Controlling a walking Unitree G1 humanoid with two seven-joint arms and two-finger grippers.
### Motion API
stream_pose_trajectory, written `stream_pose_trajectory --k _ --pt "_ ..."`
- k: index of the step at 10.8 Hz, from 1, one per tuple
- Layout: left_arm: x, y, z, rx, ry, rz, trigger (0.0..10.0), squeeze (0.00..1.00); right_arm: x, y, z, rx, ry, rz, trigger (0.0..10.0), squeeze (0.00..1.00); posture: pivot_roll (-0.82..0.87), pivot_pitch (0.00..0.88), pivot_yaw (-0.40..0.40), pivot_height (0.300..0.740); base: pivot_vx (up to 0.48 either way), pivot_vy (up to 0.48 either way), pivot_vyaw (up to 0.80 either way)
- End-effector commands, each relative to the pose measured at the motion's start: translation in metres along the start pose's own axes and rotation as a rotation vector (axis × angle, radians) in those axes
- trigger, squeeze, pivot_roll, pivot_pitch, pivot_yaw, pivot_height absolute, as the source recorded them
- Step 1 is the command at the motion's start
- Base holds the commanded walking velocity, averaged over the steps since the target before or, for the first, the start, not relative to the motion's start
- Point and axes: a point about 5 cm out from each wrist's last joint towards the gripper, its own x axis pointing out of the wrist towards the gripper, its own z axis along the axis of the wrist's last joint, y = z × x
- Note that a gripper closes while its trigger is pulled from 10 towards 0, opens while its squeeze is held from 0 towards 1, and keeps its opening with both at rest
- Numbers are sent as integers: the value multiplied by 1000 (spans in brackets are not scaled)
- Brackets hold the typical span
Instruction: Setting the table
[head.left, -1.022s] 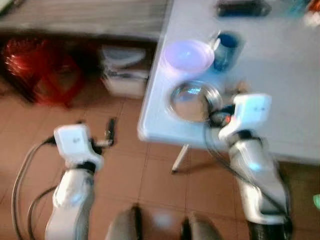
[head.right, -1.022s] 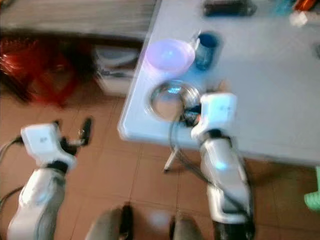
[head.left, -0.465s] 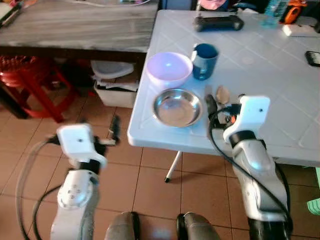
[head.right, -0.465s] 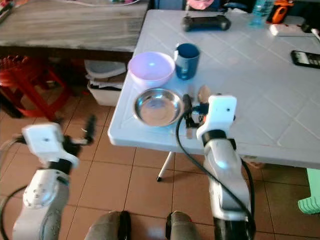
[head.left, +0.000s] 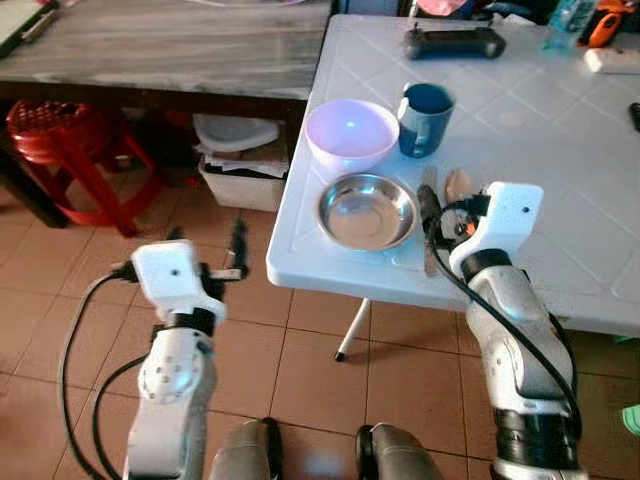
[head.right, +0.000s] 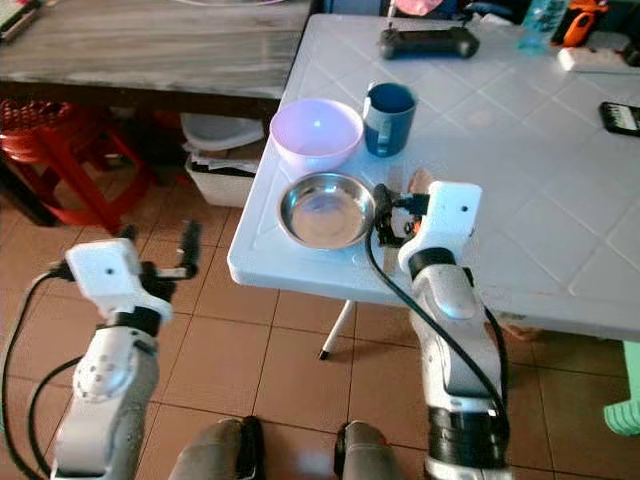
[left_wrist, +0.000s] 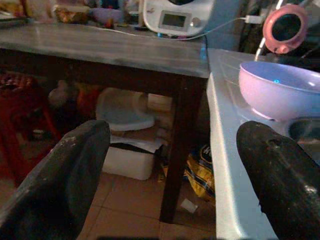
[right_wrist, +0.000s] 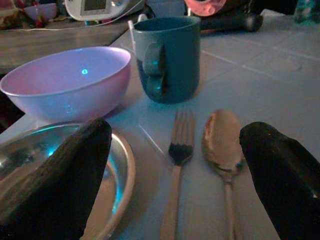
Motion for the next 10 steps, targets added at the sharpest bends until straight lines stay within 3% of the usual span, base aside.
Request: stream_pose_trajectory --k 1,4,8,9,10 --pt "-3 1 -4 14 11 -3 10000 0 2 2 -2 25 15 9 10000 0 19 193 42 740 0 0 0" --pt "-4 3 -4 28 12 -6 10000 0 12 13 -8 91 76 73 10000 0 32 200 43 740 0 0 0" --pt "-5 3 -4 38 16 -6 10000 0 5 20 -27 119 205 132 10000 0 28 206 43 740 0 0 0" --pt "-5 2 -4 37 20 -10 10000 0 2 24 -31 118 230 166 7255 0 27 206 43 740 0 0 0" --pt "-4 0 -4 34 19 -18 10000 0 1 28 -31 104 248 197 353 0 28 206 39 740 0 0 0"
